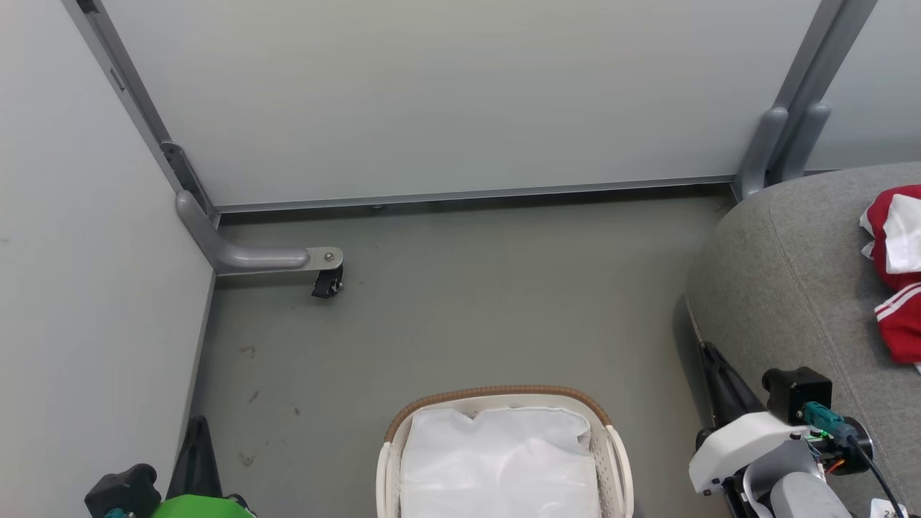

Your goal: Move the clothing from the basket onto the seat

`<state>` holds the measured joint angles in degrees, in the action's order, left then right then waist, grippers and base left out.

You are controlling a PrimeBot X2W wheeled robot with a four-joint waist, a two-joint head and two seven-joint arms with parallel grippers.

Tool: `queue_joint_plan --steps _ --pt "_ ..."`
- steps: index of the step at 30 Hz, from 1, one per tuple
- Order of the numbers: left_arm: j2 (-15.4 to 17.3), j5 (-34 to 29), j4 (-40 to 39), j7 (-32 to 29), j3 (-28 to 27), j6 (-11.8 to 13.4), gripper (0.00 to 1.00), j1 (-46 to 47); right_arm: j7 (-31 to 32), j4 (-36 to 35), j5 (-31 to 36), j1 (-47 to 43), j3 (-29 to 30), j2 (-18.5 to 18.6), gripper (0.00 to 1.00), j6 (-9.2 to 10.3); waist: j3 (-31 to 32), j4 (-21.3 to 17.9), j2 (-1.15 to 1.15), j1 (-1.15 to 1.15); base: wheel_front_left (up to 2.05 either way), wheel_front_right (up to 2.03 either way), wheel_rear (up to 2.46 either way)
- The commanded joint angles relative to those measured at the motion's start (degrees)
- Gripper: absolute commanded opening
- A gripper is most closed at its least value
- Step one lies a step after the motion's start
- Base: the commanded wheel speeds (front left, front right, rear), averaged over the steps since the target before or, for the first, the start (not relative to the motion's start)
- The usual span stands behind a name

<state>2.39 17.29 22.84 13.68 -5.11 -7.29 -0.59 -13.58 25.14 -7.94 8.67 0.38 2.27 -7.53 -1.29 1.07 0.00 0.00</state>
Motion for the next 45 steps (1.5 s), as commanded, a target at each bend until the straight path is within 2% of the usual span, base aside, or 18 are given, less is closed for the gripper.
queue_joint_plan --steps 1,21,45 --pt "0.18 2.85 -0.93 -0.65 -0.29 -0.01 0.0 1.01 0.78 -1.06 -3.25 1.07 0.61 0.24 0.0 0.0 0.02 -0.01 0.0 0.0 0.0 0.0 0.0" --pt "0.29 21.55 -3.36 -5.45 -0.33 -0.07 0.0 2.46 5.35 -4.28 -24.33 -0.24 1.61 0.38 0.0 0.02 0.19 -0.19 0.0 0.0 0.0 0.0 0.0" --pt "0.42 39.23 -5.26 -10.32 -0.74 -0.14 0.0 4.09 10.27 -6.66 -44.15 -1.04 3.14 0.52 0.0 0.03 0.41 -0.4 0.0 0.0 0.0 0.0 0.0"
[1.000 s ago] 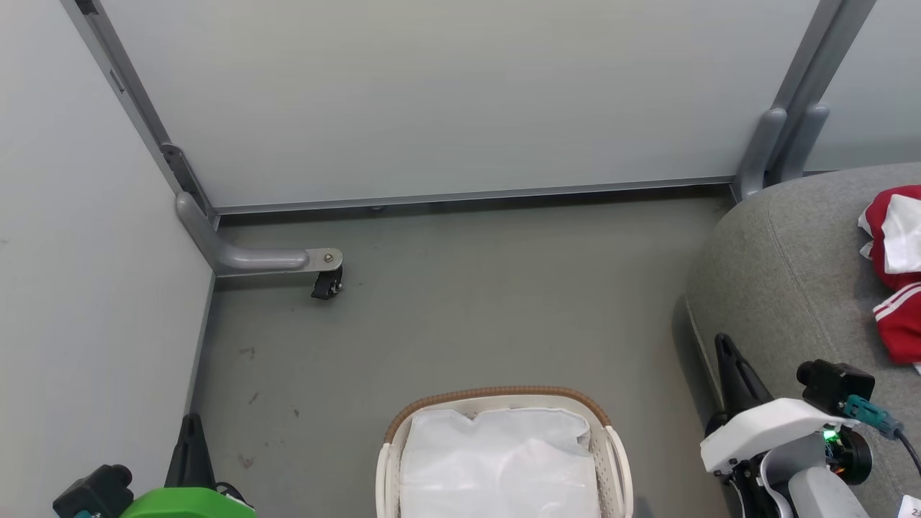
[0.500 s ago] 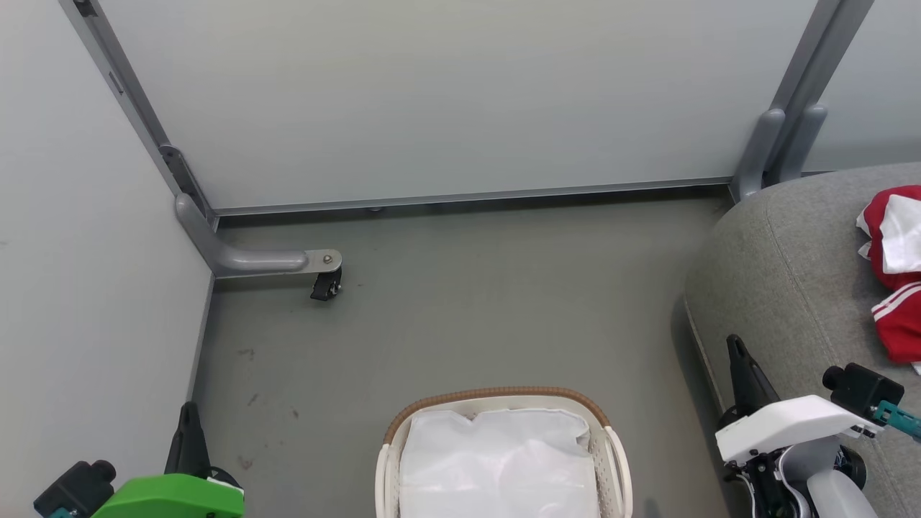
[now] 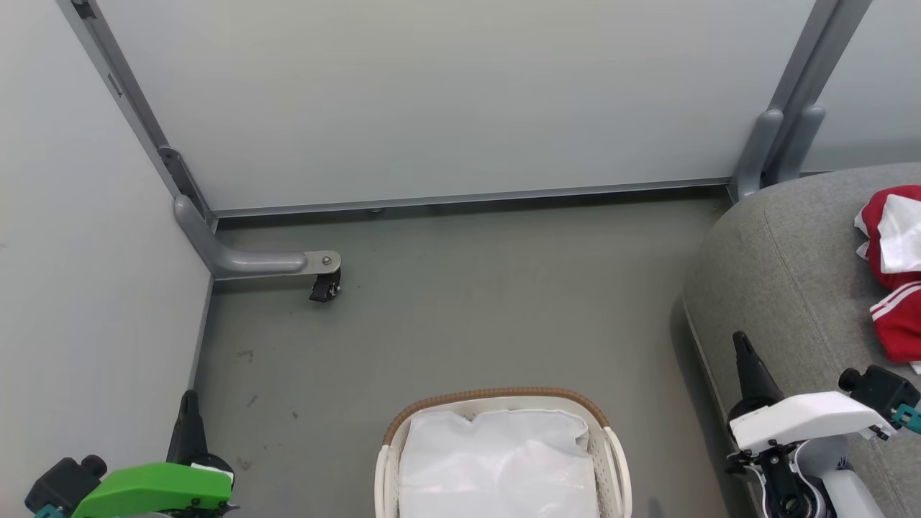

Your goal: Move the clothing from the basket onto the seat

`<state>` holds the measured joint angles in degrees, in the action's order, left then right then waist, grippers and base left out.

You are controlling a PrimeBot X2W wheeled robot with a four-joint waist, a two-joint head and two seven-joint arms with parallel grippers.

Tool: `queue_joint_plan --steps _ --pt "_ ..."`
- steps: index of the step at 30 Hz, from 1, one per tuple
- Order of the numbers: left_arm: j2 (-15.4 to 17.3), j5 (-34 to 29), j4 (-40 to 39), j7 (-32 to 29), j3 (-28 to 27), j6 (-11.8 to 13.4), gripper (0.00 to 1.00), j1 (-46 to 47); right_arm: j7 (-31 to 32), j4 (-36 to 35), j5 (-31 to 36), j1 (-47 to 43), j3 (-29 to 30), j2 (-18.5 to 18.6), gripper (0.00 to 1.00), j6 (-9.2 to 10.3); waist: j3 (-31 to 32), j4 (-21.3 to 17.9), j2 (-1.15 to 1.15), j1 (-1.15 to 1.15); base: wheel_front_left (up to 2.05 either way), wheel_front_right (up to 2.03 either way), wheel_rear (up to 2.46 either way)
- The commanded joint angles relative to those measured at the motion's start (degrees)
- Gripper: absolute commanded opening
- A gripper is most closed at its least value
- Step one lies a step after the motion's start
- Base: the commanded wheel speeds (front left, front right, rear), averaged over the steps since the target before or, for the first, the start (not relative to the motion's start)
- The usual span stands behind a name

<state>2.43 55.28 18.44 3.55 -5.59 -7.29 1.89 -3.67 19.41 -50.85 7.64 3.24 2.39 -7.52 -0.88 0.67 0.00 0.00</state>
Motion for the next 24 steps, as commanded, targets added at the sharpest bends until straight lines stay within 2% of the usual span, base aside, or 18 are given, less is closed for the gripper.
queue_joint_plan --steps 1,24 --pt "0.38 1.93 -0.94 -0.43 -0.28 -0.14 0.0 1.7 0.54 -1.02 -2.05 -0.05 0.35 0.4 0.0 0.02 0.01 -0.01 0.0 0.0 0.0 0.0 0.0" --pt "0.49 15.1 -2.31 -4.09 -0.59 -0.2 0.0 2.91 4.2 -2.75 -16.79 -0.69 1.49 0.49 0.0 0.03 0.22 -0.21 0.0 0.0 0.0 0.0 0.0"
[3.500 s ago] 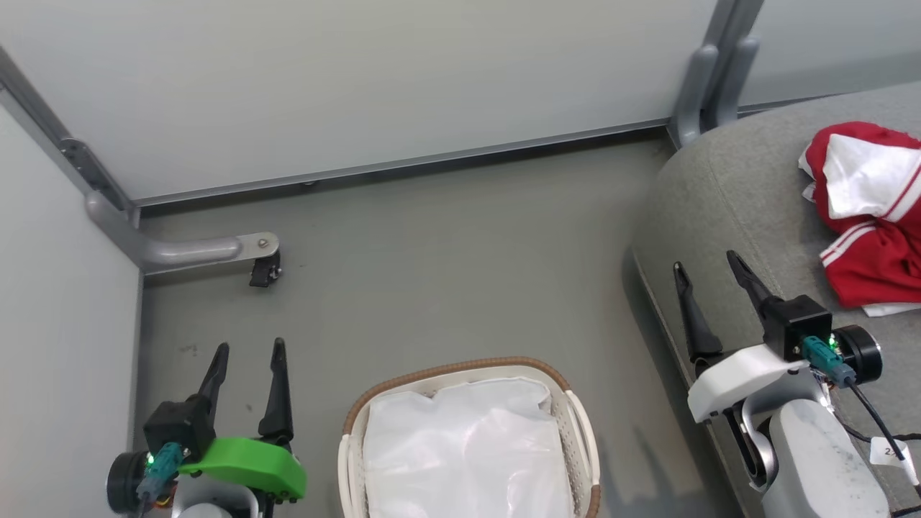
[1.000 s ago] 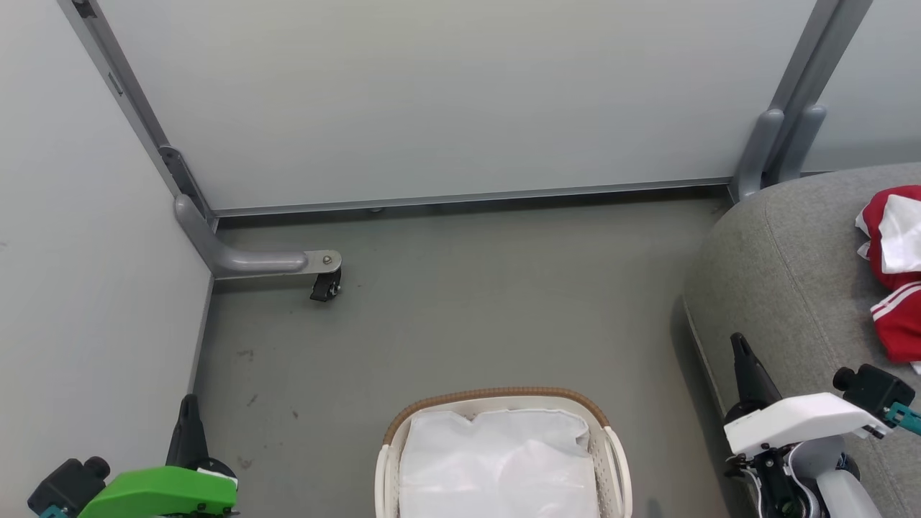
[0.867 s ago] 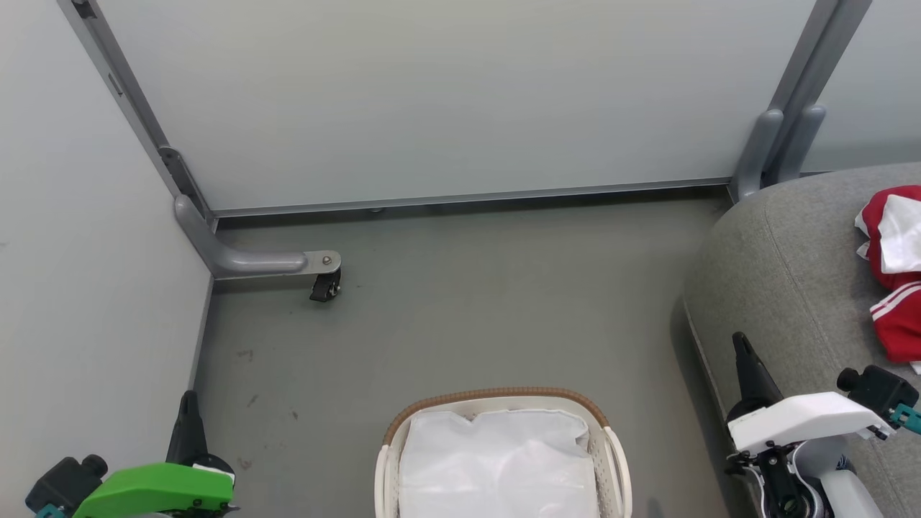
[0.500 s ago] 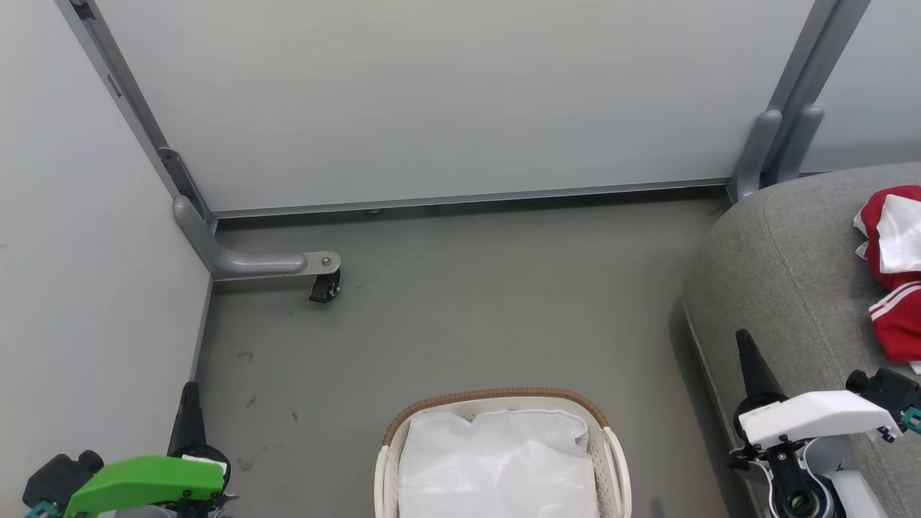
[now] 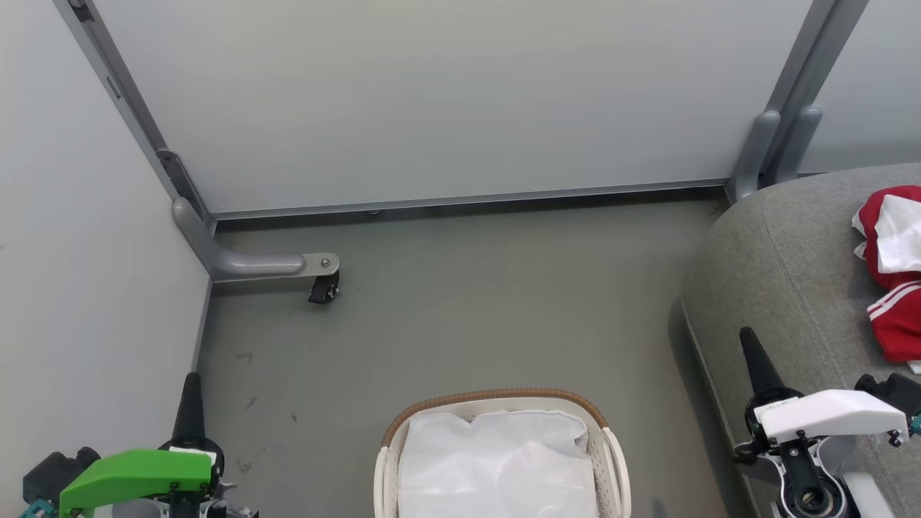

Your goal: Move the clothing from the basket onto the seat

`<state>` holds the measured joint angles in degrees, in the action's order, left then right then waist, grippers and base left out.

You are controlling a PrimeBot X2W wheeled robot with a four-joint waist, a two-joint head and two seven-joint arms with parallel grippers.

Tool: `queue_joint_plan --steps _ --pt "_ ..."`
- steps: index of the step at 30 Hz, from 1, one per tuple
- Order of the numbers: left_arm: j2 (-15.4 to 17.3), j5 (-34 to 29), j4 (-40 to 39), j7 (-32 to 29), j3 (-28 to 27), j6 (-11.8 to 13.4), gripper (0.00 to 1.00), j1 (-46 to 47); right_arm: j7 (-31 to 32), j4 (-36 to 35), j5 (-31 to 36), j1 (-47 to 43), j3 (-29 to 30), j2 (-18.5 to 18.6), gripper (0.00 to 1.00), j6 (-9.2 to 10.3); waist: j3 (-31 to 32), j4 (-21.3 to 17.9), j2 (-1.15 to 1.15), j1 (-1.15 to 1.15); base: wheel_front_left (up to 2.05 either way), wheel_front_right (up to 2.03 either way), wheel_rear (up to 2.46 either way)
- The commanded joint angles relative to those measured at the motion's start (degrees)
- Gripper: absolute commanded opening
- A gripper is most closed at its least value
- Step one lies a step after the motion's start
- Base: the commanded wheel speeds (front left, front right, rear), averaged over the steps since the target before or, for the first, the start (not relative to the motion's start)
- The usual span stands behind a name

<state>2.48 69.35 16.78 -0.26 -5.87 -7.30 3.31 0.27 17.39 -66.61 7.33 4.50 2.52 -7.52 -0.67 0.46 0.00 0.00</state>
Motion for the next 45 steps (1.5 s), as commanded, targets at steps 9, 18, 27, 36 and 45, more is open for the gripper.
queue_joint_plan --steps 9,18,27,36,45 --pt "0.48 5.52 -1.13 -1.55 -0.41 -0.22 0.0 1.81 1.54 -1.33 -6.12 -0.51 0.63 0.39 0.0 0.03 0.09 -0.08 0.0 0.0 0.0 0.0 0.0" --pt "0.51 9.72 -1.52 -2.73 -0.5 -0.24 0.0 2.29 2.72 -1.87 -10.89 -0.7 1.02 0.42 0.0 0.03 0.17 -0.16 0.0 0.0 0.0 0.0 0.0" --pt "0.54 13.53 -1.86 -3.77 -0.58 -0.27 0.0 2.54 3.77 -2.33 -15.12 -0.88 1.36 0.45 0.0 0.04 0.25 -0.24 0.0 0.0 0.0 0.0 0.0" --pt "0.56 17.21 -2.27 -4.82 -0.66 -0.29 0.0 2.85 4.76 -2.82 -19.2 -1.1 1.65 0.48 0.0 0.04 0.33 -0.32 0.0 0.0 0.0 0.0 0.0" --pt "0.57 20.5 -2.63 -5.68 -0.7 -0.32 0.0 3.18 5.8 -3.21 -22.93 -1.25 1.93 0.5 0.0 0.04 0.41 -0.39 0.0 0.0 0.0 0.0 0.0"
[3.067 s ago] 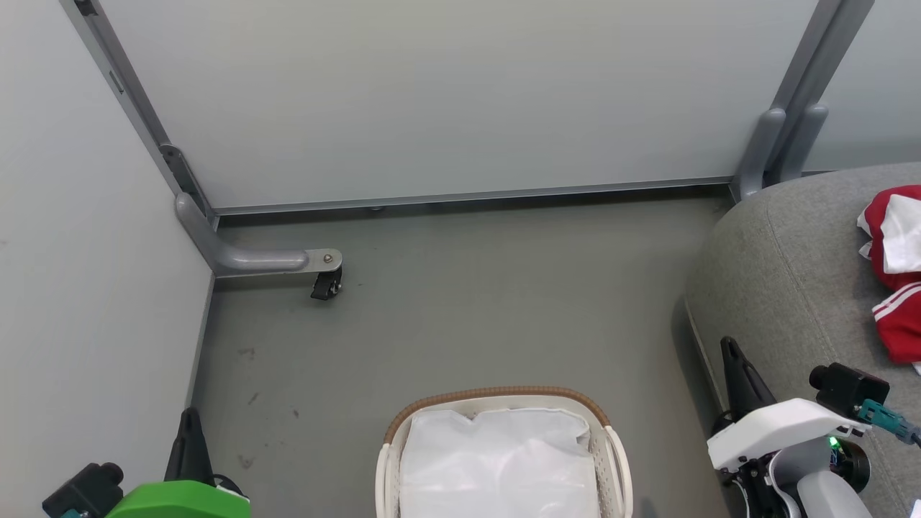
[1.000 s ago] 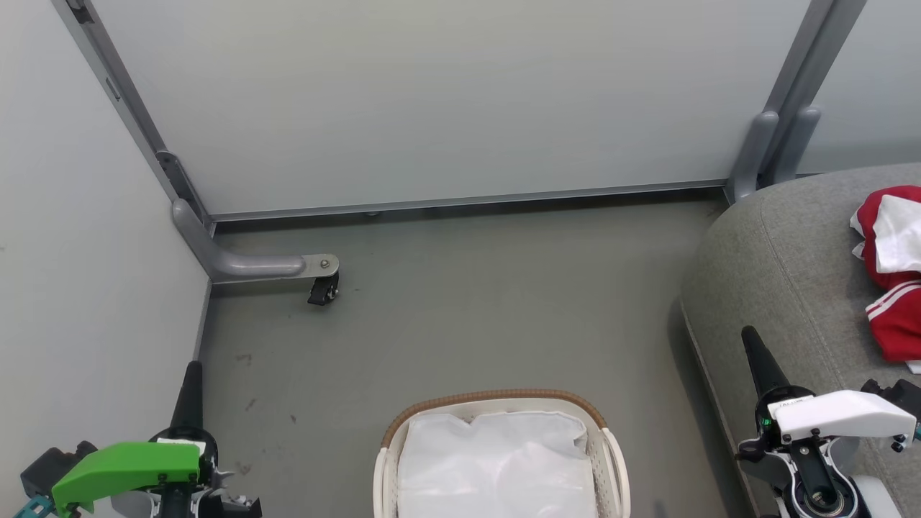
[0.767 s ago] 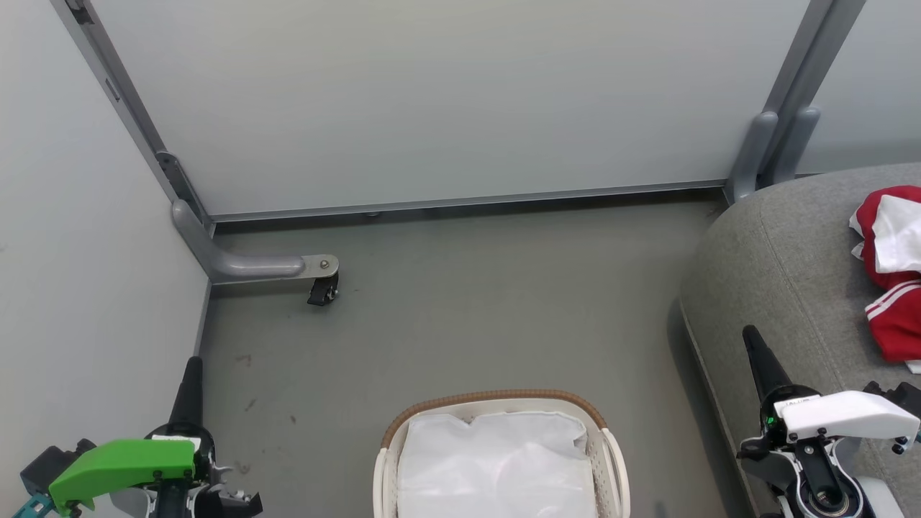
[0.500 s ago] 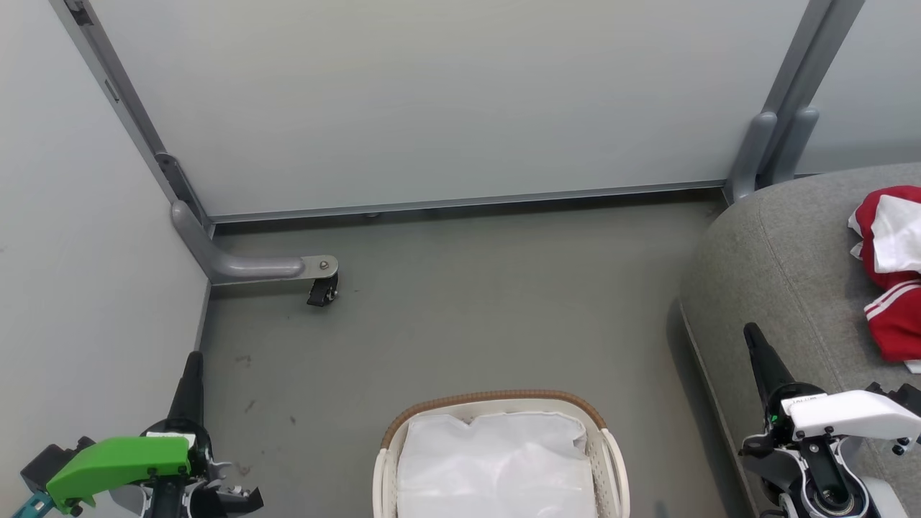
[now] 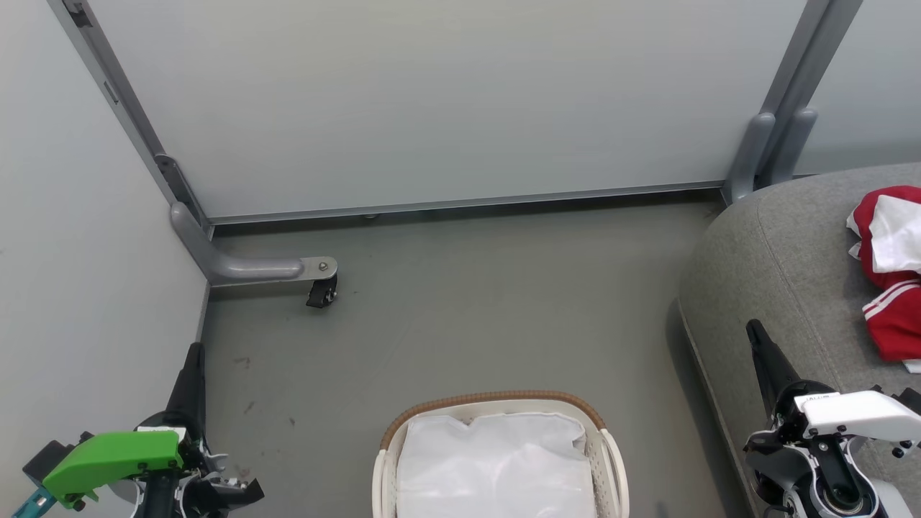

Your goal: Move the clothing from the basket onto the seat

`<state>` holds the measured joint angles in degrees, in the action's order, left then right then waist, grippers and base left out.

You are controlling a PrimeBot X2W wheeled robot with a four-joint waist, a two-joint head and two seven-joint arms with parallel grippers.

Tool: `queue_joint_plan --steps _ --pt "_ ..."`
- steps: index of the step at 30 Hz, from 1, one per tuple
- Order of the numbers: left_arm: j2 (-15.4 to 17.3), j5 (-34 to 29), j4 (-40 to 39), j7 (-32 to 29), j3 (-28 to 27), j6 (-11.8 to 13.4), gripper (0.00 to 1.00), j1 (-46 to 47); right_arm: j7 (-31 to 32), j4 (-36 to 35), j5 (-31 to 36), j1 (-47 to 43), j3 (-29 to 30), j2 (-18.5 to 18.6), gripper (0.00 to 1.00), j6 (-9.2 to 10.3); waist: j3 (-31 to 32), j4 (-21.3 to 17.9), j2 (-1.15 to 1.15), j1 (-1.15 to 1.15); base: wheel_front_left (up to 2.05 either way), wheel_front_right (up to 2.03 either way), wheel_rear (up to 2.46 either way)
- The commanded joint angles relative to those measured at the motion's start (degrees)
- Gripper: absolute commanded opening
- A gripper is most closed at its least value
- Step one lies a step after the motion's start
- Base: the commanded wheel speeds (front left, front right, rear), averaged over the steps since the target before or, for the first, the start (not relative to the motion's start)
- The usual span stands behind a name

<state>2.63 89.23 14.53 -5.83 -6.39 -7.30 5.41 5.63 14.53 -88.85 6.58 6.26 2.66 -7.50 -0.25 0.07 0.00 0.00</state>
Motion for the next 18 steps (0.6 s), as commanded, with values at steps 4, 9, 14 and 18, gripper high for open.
queue_joint_plan --steps 4,9,14,18 --pt "0.43 2.15 -0.49 -0.59 -0.22 -0.33 0.0 1.2 0.79 -0.53 -2.37 -0.59 0.31 0.37 0.0 0.02 0.04 -0.04 0.0 0.0 0.0 0.0 0.0" --pt "0.44 3.28 -0.58 -0.95 -0.24 -0.33 0.0 1.15 1.08 -0.7 -3.64 -0.68 0.41 0.37 0.0 0.02 0.08 -0.07 0.0 0.0 0.0 0.0 0.0" --pt "0.43 3.26 -0.54 -0.93 -0.24 -0.33 0.0 1.12 1.08 -0.67 -3.64 -0.67 0.39 0.37 0.0 0.02 0.08 -0.07 0.0 0.0 0.0 0.0 0.0" --pt "0.43 3.26 -0.53 -0.92 -0.24 -0.33 0.0 1.11 1.08 -0.67 -3.64 -0.67 0.39 0.37 0.0 0.02 0.08 -0.07 0.0 0.0 0.0 0.0 0.0"
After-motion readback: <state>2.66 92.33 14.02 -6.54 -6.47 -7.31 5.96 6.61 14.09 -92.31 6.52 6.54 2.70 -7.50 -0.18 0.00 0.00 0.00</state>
